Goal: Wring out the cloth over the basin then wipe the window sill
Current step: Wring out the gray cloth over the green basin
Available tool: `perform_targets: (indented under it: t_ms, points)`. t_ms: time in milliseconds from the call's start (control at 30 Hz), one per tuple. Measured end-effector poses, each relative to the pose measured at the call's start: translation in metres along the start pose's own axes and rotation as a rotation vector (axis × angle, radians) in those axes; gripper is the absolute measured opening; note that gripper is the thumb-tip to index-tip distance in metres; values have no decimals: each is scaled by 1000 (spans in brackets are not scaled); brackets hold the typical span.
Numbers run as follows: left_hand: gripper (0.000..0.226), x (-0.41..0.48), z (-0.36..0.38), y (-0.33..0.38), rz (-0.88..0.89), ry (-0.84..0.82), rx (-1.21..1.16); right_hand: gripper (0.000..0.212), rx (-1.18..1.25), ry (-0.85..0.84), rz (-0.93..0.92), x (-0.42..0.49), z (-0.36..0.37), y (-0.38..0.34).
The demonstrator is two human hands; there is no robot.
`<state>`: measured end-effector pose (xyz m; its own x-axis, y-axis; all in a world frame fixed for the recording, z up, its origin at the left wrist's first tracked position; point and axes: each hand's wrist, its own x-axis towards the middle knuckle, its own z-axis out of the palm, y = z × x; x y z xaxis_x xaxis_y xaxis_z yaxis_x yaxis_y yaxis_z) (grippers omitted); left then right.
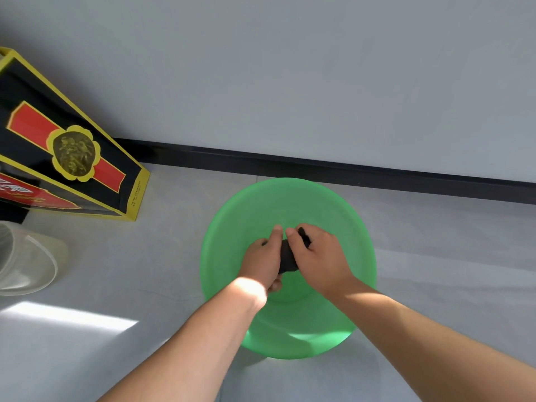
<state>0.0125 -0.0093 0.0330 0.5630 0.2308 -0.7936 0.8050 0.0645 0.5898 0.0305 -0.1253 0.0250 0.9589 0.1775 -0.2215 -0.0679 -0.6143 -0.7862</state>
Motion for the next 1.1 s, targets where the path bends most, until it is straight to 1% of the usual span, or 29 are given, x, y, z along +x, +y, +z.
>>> perform_targets:
  t_ms: [33, 100, 200, 233, 267, 333, 400, 500, 600, 700, 833, 900, 1000, 1100]
  points:
    - [46, 1, -2, 3, 63, 48, 78, 33, 114, -18, 79, 4, 0, -3]
    - [44, 2, -5, 4, 209, 104, 171, 32, 295, -78, 316, 12, -4, -9]
    - [52, -3, -9, -7, 539, 68, 233, 29, 456, -252, 692, 22, -17, -10]
    - [53, -5, -9, -11, 632, 60, 276, 27, 513, -317, 784, 24, -21, -9]
    - [50, -7, -8, -14, 692, 66, 301, 26, 555, -368, 836, 25, -23, -10]
    - [40, -9, -5, -17, 708, 132, 332, 25, 589, -398, 857, 24, -23, -14]
    - [43, -11, -2, -15, 653, 214, 355, 30, 533, -348, 810, 23, -18, -20]
    - [52, -15, 3, -12, 539, 250, 275, 39, 337, -227, 656, 19, -11, -27]
    - [54, -15, 8, -11, 397, 210, 202, 48, 276, -92, 478, 12, -7, -18]
    - [53, -13, 15, -12, 279, 144, 77, 54, 226, -35, 327, 5, -3, -9]
    - [46, -13, 16, 1, 91, 77, -61, 55, 121, 50, 139, 3, -8, -12]
    - [45, -10, 14, 4, -37, 34, -111, 55, 7, 50, 30, 3, -11, -14]
    - [45, -9, 12, 0, -175, 1, -132, 52, -111, -10, -105, -1, -9, -6]
    - [42, -9, 8, 0, -205, -41, -116, 44, -199, -40, -185, -4, -7, 1]
